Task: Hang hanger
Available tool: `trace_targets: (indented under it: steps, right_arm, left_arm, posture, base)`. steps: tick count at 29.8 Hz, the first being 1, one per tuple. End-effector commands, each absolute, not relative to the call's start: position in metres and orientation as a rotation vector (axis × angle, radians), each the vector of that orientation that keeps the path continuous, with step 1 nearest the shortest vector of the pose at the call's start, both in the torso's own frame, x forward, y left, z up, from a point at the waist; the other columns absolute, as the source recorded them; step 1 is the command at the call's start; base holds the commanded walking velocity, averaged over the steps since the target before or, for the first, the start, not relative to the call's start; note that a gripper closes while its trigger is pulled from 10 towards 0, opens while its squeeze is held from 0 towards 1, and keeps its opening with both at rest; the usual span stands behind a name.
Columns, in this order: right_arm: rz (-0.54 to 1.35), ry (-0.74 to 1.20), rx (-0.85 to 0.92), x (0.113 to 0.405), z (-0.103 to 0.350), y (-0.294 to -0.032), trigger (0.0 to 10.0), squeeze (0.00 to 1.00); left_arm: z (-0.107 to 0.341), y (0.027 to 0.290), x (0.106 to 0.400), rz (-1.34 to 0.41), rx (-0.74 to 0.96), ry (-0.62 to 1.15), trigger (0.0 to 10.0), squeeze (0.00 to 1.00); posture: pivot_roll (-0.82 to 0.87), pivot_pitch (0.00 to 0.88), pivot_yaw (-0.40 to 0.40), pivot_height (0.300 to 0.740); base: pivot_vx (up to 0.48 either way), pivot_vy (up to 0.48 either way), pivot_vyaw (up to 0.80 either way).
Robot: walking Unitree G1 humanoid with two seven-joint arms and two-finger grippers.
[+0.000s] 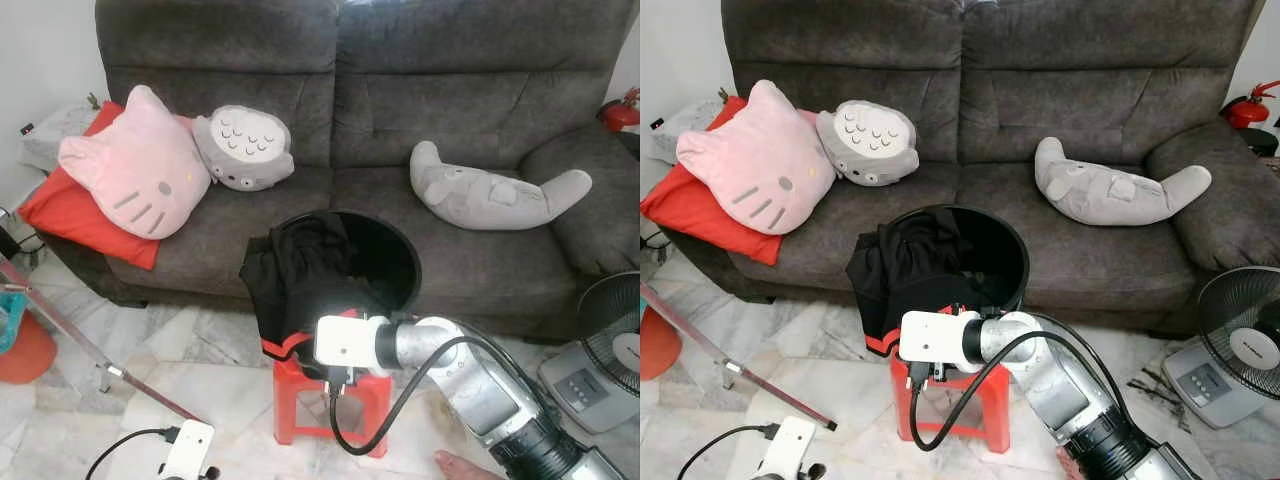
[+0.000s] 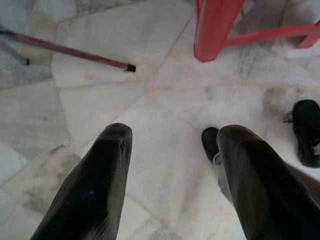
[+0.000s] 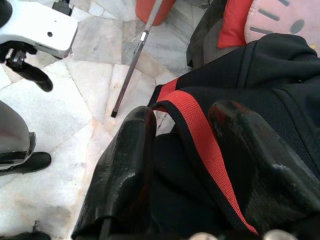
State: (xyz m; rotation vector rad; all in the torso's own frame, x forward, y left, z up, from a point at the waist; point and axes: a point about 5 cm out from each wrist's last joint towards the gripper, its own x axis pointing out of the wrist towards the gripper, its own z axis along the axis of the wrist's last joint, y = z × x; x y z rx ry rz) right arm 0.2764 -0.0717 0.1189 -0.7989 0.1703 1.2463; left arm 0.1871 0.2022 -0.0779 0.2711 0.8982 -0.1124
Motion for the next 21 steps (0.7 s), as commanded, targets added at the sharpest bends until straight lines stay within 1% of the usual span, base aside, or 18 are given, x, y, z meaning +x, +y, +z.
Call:
trace_targets:
  steps: [1, 6, 7, 9, 11, 14, 21]
  right_arm:
    - [1.216, 0.167, -0.793, 0.283, 0.122, -0.074, 10.0, 0.00]
    - [1.201, 0.167, -0.794, 0.287, 0.122, -0.075, 10.0, 0.00]
    - [1.194, 0.174, -0.803, 0.288, 0.120, -0.076, 10.0, 0.20]
    - [1.181, 0.180, -0.820, 0.289, 0.119, -0.077, 10.0, 0.18]
    - [1.172, 0.179, -0.839, 0.291, 0.118, -0.078, 10.0, 0.00]
    - [1.116, 0.151, -0.852, 0.298, 0.121, -0.078, 10.0, 0.00]
    - [1.051, 0.121, -0.866, 0.306, 0.126, -0.081, 10.0, 0.00]
  left_arm:
    - [-0.077, 0.202, 0.189, -0.103, 0.273, 0.895, 10.0, 0.00]
    - [-0.077, 0.202, 0.189, -0.107, 0.271, 0.885, 10.0, 0.00]
    - [-0.077, 0.202, 0.189, -0.107, 0.270, 0.882, 10.0, 0.00]
    - [-0.077, 0.203, 0.188, -0.106, 0.269, 0.880, 10.0, 0.00]
    - [-0.077, 0.203, 0.188, -0.106, 0.268, 0.879, 10.0, 0.00]
    - [-0.077, 0.204, 0.187, -0.108, 0.268, 0.875, 10.0, 0.00]
    - [-0.075, 0.204, 0.189, -0.111, 0.266, 0.858, 10.0, 0.00]
  posture:
    - [-0.06, 0.000, 0.051, 0.740]
    - [-0.06, 0.000, 0.050, 0.740]
    - [-0.06, 0.000, 0.048, 0.740]
    - [-0.06, 0.000, 0.048, 0.740]
    - [-0.06, 0.000, 0.048, 0.740]
    - [-0.06, 0.000, 0.047, 0.740]
    - [-0.06, 0.000, 0.046, 0.740]
  base:
    - [0.000, 0.000, 0.00]
    - [0.000, 0.000, 0.00]
    - [0.000, 0.000, 0.00]
    - [0.000, 0.000, 0.00]
    - [0.000, 0.000, 0.00]
    - [0.000, 0.000, 0.00]
    - [0.000, 0.000, 0.00]
